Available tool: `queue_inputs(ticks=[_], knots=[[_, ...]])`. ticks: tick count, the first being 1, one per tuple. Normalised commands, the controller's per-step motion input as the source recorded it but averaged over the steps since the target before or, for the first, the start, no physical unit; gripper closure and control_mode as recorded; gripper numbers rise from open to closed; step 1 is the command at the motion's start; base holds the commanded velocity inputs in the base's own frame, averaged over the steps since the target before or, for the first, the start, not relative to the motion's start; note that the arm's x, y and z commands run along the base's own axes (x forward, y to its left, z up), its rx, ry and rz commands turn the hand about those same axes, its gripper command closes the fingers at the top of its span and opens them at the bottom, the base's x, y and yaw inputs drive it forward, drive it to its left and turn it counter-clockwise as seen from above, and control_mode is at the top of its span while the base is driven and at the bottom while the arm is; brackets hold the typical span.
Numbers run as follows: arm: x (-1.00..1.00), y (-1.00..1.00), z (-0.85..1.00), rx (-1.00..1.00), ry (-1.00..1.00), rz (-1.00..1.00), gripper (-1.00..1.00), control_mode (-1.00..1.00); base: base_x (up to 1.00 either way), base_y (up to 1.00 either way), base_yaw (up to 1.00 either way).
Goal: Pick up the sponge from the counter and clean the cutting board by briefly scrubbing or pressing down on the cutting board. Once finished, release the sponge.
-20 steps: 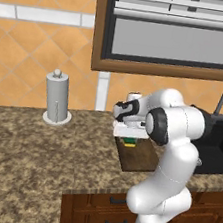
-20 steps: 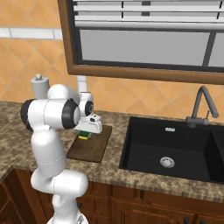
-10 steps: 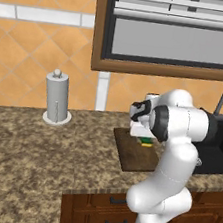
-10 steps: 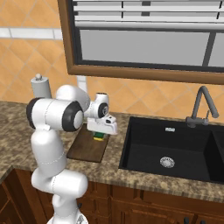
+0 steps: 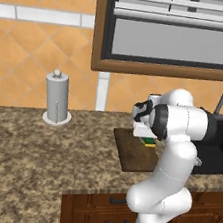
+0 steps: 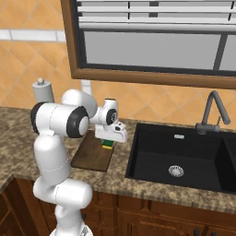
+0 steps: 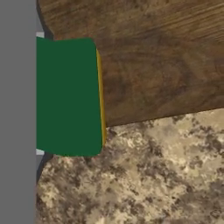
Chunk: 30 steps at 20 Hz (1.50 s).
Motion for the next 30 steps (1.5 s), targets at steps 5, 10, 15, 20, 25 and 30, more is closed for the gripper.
queue_inputs(ticks=[5,10,15,20,25,30], knots=[[-1.00,-0.25,-0.34,-0.03,-0.03,0.01,1.00,-1.00,0.00,0.00,0.00],[-0.90,-0.10,-0.69,-0.06,0.00,0.01,1.00,-1.00,0.00,0.00,0.00],[-0.98,0.00,-0.55,-0.04,0.00,0.05,1.00,-1.00,0.00,0.00,0.00],[-1.00,-0.03,-0.49,-0.01,0.00,0.09,1.00,-1.00,0.00,0.00,0.00],[-0.91,0.04,-0.39,0.00,0.04,0.06,1.00,-1.00,0.00,0.00,0.00],[-0.82,0.27,-0.25,0.00,0.12,0.07,1.00,-1.00,0.00,0.00,0.00]])
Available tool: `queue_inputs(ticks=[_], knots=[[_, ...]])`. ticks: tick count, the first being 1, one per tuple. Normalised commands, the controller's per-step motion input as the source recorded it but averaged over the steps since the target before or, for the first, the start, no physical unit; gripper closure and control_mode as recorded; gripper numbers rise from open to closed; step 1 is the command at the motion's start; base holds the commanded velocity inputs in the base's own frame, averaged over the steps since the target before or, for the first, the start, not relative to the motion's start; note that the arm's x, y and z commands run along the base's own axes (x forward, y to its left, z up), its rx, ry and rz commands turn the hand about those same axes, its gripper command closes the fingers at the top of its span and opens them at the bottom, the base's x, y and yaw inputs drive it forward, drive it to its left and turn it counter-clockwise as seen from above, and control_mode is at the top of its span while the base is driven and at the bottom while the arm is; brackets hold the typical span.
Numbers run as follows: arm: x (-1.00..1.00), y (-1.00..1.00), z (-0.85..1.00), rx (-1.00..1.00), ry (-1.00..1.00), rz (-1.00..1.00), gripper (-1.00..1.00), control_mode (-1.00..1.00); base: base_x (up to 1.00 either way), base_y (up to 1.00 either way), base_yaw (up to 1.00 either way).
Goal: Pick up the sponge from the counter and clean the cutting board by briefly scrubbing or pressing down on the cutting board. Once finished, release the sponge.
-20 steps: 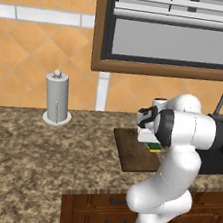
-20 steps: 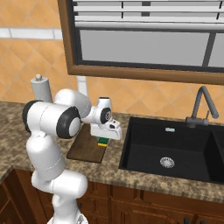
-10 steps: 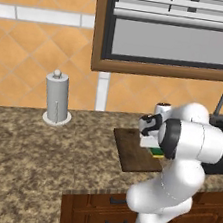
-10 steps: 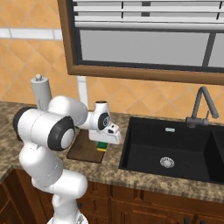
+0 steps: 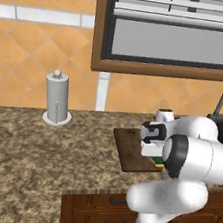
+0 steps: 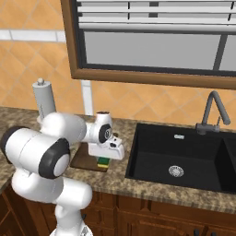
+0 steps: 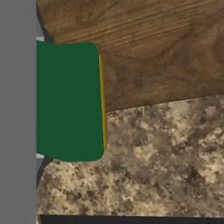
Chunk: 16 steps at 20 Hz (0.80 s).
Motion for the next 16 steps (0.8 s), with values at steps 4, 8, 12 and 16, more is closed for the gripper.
queue_inputs(ticks=[4,8,12,16], knots=[[-0.76,0.58,-0.18,0.00,0.10,0.07,1.00,-1.00,0.00,0.00,0.00],[-0.10,0.76,-0.11,0.00,0.07,0.03,1.00,-1.00,0.00,0.00,0.00],[0.33,0.69,0.00,0.00,0.14,0.00,1.00,-1.00,0.00,0.00,0.00],[0.45,0.83,0.00,0.00,0.17,0.00,1.00,-1.00,0.00,0.00,0.00]])
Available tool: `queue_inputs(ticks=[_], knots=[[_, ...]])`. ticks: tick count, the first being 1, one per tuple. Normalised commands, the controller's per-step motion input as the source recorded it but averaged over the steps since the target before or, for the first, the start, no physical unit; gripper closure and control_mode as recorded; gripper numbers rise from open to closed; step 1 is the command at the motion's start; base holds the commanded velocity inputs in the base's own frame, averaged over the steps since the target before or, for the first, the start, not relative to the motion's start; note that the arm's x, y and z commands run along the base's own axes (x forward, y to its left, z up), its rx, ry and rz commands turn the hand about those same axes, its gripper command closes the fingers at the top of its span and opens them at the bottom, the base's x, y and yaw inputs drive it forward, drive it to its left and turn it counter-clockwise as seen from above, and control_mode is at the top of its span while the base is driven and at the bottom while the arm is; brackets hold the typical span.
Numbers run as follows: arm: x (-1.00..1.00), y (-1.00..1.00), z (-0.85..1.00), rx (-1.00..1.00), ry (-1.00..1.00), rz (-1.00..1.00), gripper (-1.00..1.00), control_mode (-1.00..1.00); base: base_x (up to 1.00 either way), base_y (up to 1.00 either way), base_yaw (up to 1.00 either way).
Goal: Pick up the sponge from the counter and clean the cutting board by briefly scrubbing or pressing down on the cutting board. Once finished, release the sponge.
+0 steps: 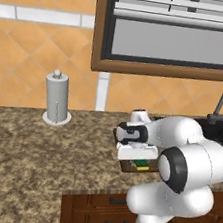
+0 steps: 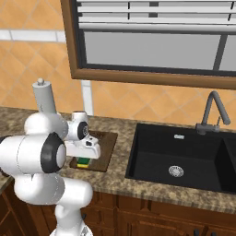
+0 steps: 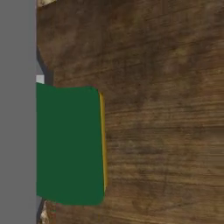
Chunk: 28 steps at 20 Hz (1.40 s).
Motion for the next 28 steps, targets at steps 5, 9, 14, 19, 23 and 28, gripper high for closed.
queue_inputs(ticks=[5,9,14,19,23,28], knots=[[0.47,0.70,-0.03,0.00,0.13,0.00,1.00,-1.00,0.00,0.00,0.00],[0.78,0.06,-0.04,0.00,0.00,0.00,1.00,-1.00,0.00,0.00,0.00],[0.99,0.00,0.00,0.01,0.00,0.00,1.00,-1.00,0.00,0.00,0.00],[0.72,-0.25,-0.14,0.00,0.03,0.00,1.00,-1.00,0.00,0.00,0.00],[0.38,-0.79,-0.21,0.00,0.05,0.00,1.00,-1.00,0.00,0.00,0.00],[0.03,-1.00,-0.13,0.00,0.09,0.00,1.00,-1.00,0.00,0.00,0.00]])
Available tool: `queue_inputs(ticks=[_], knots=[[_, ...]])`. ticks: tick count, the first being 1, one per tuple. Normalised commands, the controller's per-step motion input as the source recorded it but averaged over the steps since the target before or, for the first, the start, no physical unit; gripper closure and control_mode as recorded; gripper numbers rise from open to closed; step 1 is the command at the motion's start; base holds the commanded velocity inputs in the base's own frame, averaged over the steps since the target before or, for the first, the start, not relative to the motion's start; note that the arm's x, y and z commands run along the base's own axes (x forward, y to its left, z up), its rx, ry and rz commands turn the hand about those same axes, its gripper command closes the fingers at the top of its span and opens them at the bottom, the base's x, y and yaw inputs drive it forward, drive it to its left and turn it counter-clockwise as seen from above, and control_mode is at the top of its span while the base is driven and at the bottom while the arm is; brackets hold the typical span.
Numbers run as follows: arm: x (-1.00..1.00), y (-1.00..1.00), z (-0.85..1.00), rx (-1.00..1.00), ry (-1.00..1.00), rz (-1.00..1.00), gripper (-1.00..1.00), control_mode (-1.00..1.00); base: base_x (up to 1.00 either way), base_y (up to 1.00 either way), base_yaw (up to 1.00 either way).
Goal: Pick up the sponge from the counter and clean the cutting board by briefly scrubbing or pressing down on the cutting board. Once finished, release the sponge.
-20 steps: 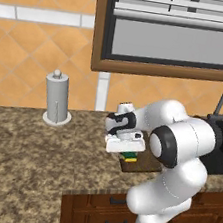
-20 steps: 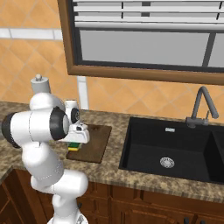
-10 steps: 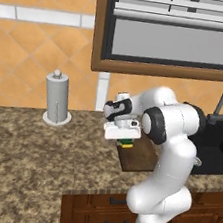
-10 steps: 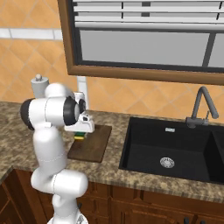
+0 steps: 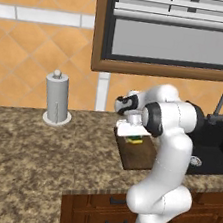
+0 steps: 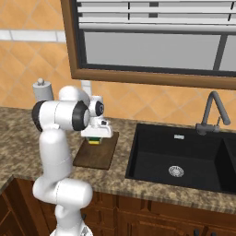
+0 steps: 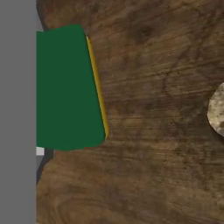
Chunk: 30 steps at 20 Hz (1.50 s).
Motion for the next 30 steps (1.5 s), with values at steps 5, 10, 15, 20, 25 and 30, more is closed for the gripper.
queue_inputs(ticks=[5,10,15,20,25,30], knots=[[-0.62,-0.17,0.00,0.05,0.00,0.00,1.00,-1.00,0.00,0.00,0.00],[-0.92,0.91,-0.02,0.00,-0.03,0.00,1.00,-1.00,0.00,0.00,0.00],[-0.62,1.00,0.00,0.00,-0.04,0.00,1.00,-1.00,0.00,0.00,0.00],[-0.26,1.00,0.00,0.00,-0.08,0.00,1.00,-1.00,0.00,0.00,0.00],[0.00,0.63,0.03,0.00,-0.11,0.00,-1.00,-1.00,0.00,0.00,0.00],[0.00,-0.01,0.01,0.01,-0.08,0.00,-1.00,-1.00,0.00,0.00,0.00]])
